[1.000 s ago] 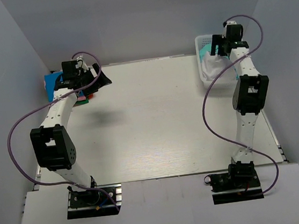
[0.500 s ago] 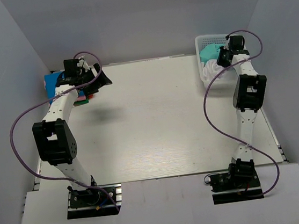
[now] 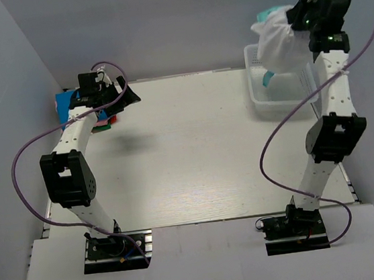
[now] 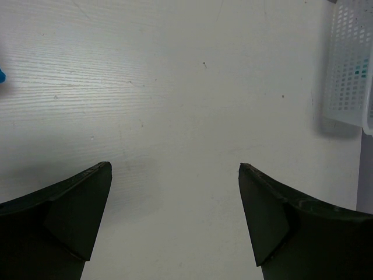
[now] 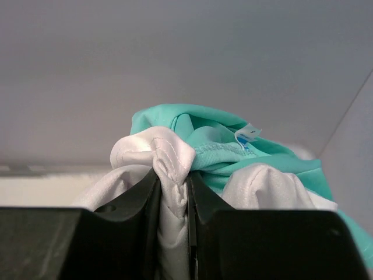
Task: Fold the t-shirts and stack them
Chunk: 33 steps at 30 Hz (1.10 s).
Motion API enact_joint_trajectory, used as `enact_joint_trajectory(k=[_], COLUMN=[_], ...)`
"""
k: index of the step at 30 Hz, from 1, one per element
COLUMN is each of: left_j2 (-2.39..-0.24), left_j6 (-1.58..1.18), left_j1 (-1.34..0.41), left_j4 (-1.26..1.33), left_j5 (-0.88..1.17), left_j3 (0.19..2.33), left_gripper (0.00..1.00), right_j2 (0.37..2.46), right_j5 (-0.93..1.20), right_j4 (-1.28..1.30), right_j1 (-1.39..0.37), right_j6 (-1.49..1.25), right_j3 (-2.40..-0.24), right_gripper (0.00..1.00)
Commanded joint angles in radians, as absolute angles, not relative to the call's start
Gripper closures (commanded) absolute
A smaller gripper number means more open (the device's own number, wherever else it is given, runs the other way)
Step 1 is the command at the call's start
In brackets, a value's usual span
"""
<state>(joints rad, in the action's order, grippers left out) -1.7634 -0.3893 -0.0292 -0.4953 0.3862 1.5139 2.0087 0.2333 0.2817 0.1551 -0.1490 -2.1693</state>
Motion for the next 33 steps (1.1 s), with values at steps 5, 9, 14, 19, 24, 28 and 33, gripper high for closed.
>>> enact_joint_trajectory(k=[5,9,14,19,24,28,33], left_j2=[-1.68,-1.671,-1.68,-1.689,-1.71,-1.73,-1.767], left_j6=[-0.371,-0.371,-0.371,-0.371,-0.362,-0.362,-0.362], left_j1=[-0.026,-0.026,-0.026,-0.026,-0.026,-0.026,-0.026], left_j4=[-0.433,-0.42,-0.42,-0.431,-0.449,-0.449,-0.471], left_j5=[0.442,0.46,0.469,0.479,0.479,0.479,0.469], left_j3=[1.506,1.488,1.488,1.488,1.499,1.517,1.552], left_gripper=[0.0,0.0,0.0,0.0,0.0,0.0,0.0], right_j2=[1.783,1.775,1.808,1.88,1.916,1.936,1.999], right_j5=[0.284,0.25,0.195,0.183,0.21,0.19,0.123], right_j4=[0.061,0.06,0.071,0.1,0.124,0.132,0.196], right_j1=[0.155,0.156,0.155,0.156,0.155,0.155,0.152], right_j6=[-0.16,-0.16,-0.143,-0.124,-0.13,-0.138,-0.126], right_j3=[-2.151,-2.152,-2.137,-2.111,-2.076,-2.062,-2.127], right_gripper=[1.0,1.0,1.0,1.0,0.1,0.1,0.1])
